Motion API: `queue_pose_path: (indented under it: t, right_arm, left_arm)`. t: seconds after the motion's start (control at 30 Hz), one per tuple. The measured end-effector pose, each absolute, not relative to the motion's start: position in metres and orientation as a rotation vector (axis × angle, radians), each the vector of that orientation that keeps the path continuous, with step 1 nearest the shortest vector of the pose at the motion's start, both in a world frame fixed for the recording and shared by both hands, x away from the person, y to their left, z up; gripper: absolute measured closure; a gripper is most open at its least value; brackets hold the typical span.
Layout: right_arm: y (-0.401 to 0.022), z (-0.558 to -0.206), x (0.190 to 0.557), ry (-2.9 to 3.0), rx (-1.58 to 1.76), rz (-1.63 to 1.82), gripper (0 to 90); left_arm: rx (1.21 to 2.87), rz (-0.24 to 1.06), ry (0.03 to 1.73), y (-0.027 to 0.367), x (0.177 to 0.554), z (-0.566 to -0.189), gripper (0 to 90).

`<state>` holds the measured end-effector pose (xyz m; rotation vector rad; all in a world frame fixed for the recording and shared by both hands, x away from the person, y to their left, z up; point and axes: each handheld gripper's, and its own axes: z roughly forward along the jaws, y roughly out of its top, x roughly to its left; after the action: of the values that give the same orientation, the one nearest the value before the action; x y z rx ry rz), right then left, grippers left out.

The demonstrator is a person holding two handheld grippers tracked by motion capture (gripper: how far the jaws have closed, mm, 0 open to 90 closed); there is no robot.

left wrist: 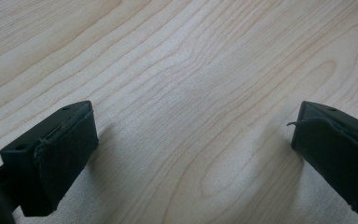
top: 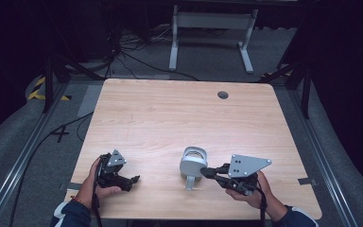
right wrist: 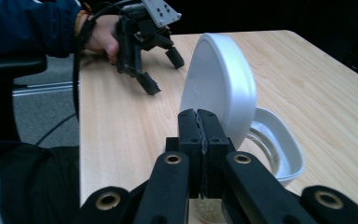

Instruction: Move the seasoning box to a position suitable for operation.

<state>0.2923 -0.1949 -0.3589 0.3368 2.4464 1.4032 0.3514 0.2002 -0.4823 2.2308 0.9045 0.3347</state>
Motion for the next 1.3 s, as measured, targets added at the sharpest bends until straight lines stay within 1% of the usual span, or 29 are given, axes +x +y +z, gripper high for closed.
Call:
queue_pose_path:
  t: [0.37, 1.07, 1.3]
  right_arm:
    - [-0.204, -0.361, 0.302, 2.432, 0.392, 1.380, 89.8]
    - [-0.221, -0.359, 0.305, 2.419, 0.418, 1.314, 89.6]
    - [-0.231, -0.356, 0.300, 2.417, 0.413, 1.268, 89.5]
  left_arm:
    - [2.231, 0.335, 0.904, 0.200, 0.351, -0.482, 0.5]
    - [2.236, 0.332, 0.885, 0.201, 0.353, -0.482, 0.4]
    - [2.231, 0.336, 0.896, 0.200, 0.352, -0.482, 0.5]
